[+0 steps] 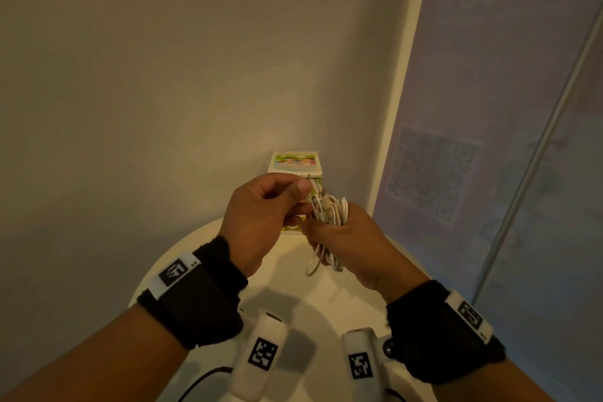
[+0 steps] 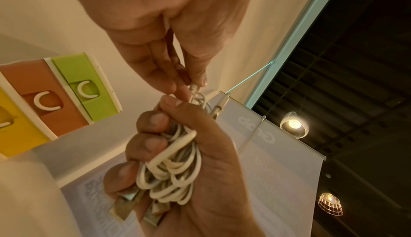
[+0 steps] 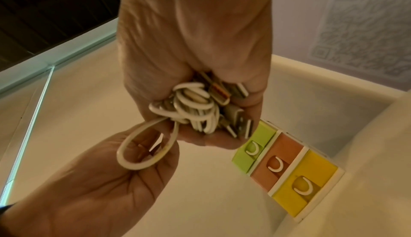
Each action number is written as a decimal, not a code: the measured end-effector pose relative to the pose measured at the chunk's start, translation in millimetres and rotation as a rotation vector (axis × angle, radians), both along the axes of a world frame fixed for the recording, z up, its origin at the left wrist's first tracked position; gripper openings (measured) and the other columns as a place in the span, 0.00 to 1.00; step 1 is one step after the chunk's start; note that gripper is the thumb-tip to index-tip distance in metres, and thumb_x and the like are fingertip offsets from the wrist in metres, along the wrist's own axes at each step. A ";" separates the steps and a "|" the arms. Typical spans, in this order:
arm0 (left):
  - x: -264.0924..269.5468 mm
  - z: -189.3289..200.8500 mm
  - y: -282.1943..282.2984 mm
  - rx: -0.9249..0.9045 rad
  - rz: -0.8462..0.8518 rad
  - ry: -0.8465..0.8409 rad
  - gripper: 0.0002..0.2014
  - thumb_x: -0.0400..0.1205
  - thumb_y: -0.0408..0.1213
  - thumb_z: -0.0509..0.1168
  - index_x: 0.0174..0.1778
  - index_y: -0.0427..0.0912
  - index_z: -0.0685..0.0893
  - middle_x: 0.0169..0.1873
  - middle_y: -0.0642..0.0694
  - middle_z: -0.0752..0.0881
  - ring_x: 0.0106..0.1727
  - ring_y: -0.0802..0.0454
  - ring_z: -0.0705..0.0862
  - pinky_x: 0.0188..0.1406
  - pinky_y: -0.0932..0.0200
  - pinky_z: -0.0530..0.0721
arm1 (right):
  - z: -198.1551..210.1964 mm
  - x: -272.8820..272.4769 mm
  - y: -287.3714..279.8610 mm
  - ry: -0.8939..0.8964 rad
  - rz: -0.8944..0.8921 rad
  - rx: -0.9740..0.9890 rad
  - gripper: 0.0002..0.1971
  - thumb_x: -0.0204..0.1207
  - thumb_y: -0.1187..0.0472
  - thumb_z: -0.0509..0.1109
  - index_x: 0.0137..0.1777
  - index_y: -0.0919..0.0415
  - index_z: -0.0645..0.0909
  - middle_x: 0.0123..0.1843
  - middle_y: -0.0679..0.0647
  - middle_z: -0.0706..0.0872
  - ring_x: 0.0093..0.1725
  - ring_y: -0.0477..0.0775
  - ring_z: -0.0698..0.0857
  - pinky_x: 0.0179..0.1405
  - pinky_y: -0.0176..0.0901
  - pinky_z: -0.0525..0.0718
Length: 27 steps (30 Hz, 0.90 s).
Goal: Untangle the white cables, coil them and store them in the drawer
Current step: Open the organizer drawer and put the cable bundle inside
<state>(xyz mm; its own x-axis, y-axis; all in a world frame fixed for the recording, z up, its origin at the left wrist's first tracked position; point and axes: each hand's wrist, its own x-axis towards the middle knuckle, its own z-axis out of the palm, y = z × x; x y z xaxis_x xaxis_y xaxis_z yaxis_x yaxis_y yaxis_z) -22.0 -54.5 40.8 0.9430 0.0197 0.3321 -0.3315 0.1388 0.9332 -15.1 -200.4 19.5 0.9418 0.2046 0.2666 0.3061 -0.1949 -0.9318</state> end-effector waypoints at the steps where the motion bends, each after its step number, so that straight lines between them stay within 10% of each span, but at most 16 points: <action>1: -0.3 -1.5 -0.6 0.009 0.004 0.000 0.09 0.80 0.36 0.70 0.54 0.41 0.89 0.44 0.44 0.93 0.42 0.50 0.92 0.39 0.59 0.89 | -1.3 -1.1 -1.2 0.006 0.006 -0.012 0.03 0.77 0.64 0.72 0.42 0.62 0.84 0.28 0.56 0.84 0.26 0.50 0.82 0.28 0.44 0.84; 8: 0.1 -13.0 0.1 0.173 0.065 -0.041 0.05 0.81 0.36 0.69 0.51 0.43 0.85 0.45 0.47 0.92 0.48 0.49 0.91 0.45 0.62 0.88 | -5.8 -2.9 -9.0 0.055 0.024 -0.102 0.08 0.81 0.64 0.67 0.39 0.59 0.83 0.30 0.54 0.87 0.28 0.51 0.84 0.27 0.43 0.83; 11: -4.7 -10.9 7.2 0.635 0.253 -0.293 0.17 0.82 0.31 0.66 0.64 0.50 0.76 0.63 0.53 0.83 0.64 0.55 0.81 0.59 0.72 0.79 | -13.0 1.7 -10.2 0.108 -0.025 -0.190 0.12 0.79 0.61 0.67 0.33 0.57 0.80 0.27 0.54 0.82 0.26 0.53 0.79 0.28 0.46 0.80; 15: -17.8 -4.4 9.4 1.487 0.142 -0.798 0.45 0.73 0.26 0.68 0.81 0.57 0.53 0.83 0.50 0.60 0.84 0.46 0.56 0.81 0.47 0.56 | -9.9 -1.6 -5.7 0.161 0.031 -0.252 0.10 0.79 0.62 0.68 0.35 0.58 0.81 0.29 0.54 0.82 0.27 0.49 0.80 0.29 0.42 0.81; 21: -25.0 0.0 -6.0 1.876 0.225 -0.702 0.26 0.85 0.40 0.60 0.78 0.44 0.60 0.74 0.40 0.73 0.69 0.42 0.77 0.69 0.49 0.72 | 7.9 -11.7 5.0 0.064 0.158 -0.535 0.04 0.76 0.66 0.70 0.41 0.64 0.84 0.34 0.58 0.84 0.32 0.53 0.81 0.35 0.51 0.84; 27: -18.6 7.3 -3.2 1.982 0.231 -0.588 0.16 0.87 0.41 0.56 0.70 0.43 0.69 0.61 0.42 0.83 0.55 0.43 0.84 0.55 0.51 0.80 | 11.5 -9.2 5.5 0.048 0.151 -0.545 0.09 0.71 0.68 0.75 0.36 0.54 0.82 0.28 0.49 0.83 0.21 0.41 0.79 0.22 0.31 0.79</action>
